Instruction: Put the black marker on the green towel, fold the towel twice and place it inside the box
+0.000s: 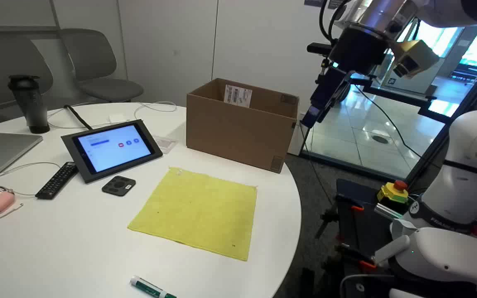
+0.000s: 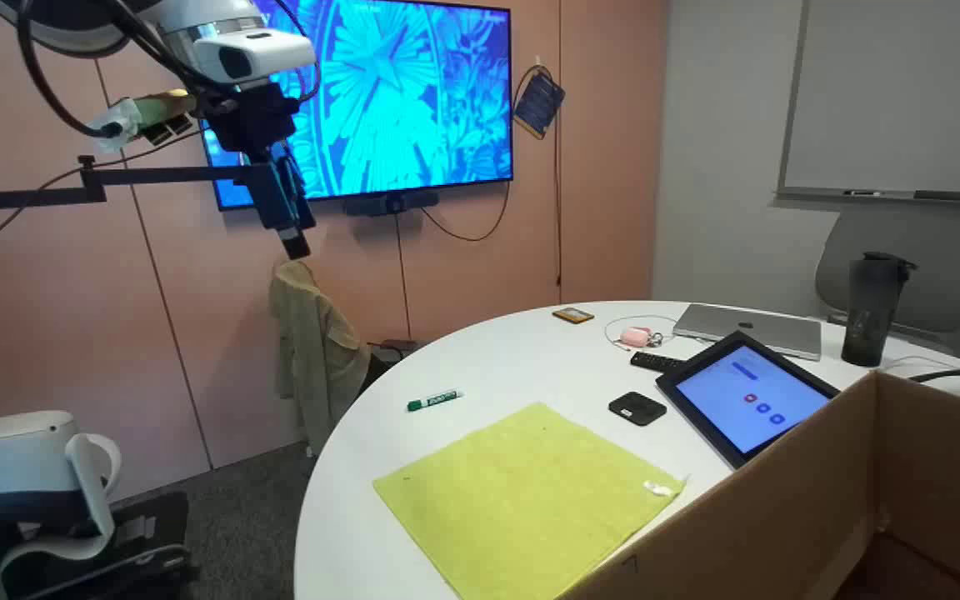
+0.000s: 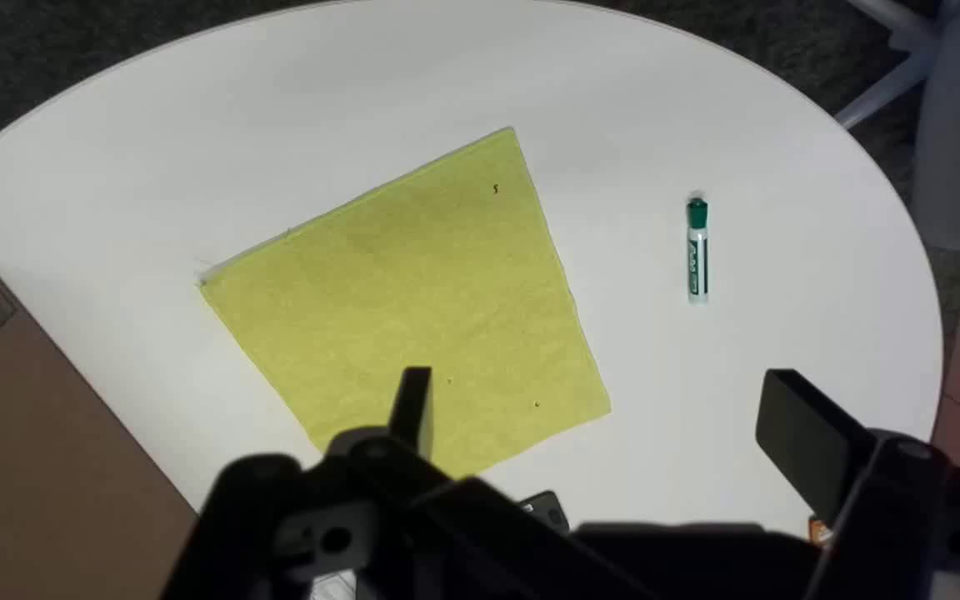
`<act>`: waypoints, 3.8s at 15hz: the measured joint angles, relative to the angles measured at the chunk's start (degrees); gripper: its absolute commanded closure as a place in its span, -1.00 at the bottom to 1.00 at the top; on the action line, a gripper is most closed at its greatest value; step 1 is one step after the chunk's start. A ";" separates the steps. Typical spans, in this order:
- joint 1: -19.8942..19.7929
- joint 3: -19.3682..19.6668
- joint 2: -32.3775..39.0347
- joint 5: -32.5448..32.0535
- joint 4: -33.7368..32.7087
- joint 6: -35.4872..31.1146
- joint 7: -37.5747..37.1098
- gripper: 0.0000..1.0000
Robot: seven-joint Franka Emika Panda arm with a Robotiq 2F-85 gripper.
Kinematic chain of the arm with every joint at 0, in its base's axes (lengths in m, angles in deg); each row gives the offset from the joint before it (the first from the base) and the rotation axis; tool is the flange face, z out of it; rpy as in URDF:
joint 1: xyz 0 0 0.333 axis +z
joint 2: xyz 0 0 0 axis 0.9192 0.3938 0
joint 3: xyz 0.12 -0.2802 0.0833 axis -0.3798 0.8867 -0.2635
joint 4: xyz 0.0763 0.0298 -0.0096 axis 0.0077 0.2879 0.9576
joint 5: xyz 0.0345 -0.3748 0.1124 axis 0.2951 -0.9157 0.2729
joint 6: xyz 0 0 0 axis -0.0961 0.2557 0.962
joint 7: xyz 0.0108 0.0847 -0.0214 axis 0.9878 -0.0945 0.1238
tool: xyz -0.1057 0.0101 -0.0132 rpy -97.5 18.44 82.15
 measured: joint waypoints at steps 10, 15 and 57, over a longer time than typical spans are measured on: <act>-0.68 0.36 1.04 -1.45 0.20 -1.79 0.20 -1.00; -1.40 0.64 1.37 -2.84 2.72 -4.10 0.41 -1.00; 11.26 7.20 62.26 -10.13 -17.94 -36.94 14.44 -1.00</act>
